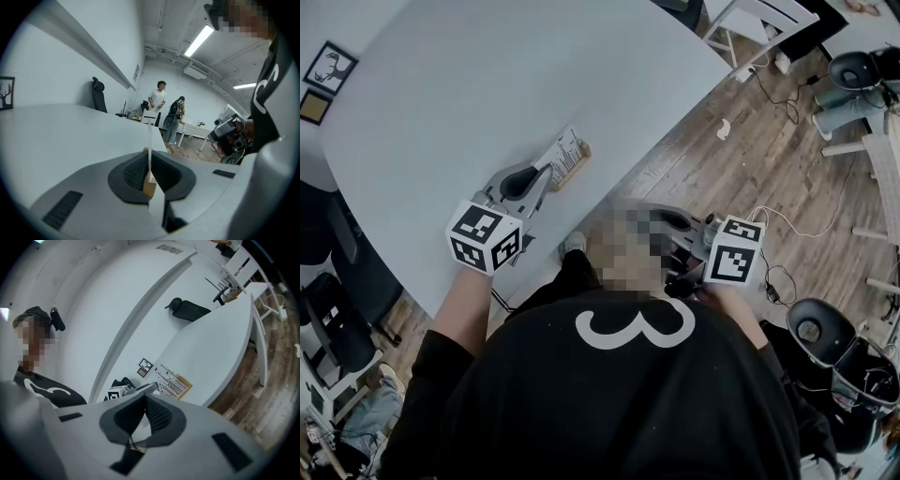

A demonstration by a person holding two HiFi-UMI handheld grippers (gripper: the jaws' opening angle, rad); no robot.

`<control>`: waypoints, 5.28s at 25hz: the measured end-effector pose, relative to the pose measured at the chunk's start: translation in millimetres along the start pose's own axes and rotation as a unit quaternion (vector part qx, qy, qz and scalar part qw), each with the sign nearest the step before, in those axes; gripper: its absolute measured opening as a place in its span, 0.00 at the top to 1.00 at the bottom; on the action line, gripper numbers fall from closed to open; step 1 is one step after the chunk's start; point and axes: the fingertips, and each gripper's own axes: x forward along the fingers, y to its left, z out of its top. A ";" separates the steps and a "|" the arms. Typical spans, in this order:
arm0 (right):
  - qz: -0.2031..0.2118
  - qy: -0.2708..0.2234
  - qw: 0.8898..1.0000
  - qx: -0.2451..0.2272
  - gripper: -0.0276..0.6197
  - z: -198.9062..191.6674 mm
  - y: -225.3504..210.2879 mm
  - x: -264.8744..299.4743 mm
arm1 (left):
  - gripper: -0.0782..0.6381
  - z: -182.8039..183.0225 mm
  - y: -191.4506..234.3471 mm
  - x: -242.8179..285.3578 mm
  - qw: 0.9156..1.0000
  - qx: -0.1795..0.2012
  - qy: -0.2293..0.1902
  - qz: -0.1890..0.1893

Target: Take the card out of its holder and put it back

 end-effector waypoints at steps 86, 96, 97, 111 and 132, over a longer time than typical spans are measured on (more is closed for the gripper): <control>0.067 -0.043 0.992 -0.100 0.94 -60.9 121.7 -111.6 | 0.86 26.7 -226.0 -130.1 0.987 -0.126 -0.092 -0.047; 0.073 -0.042 0.991 -0.101 0.94 -62.9 119.2 -112.0 | 0.86 24.2 -224.3 -130.0 0.986 -0.134 -0.094 -0.041; 0.073 -0.042 0.991 -0.100 0.94 -64.4 118.8 -110.9 | 0.86 23.2 -222.9 -130.8 0.986 -0.133 -0.094 -0.040; 0.068 -0.040 0.994 -0.073 0.94 -39.8 93.0 -72.3 | 0.86 41.0 -168.2 -112.0 0.991 -0.111 -0.074 -0.029; 0.043 -0.049 0.996 -0.052 0.94 8.4 52.6 -22.7 | 0.86 76.4 -80.0 -75.7 0.998 -0.038 -0.058 -0.004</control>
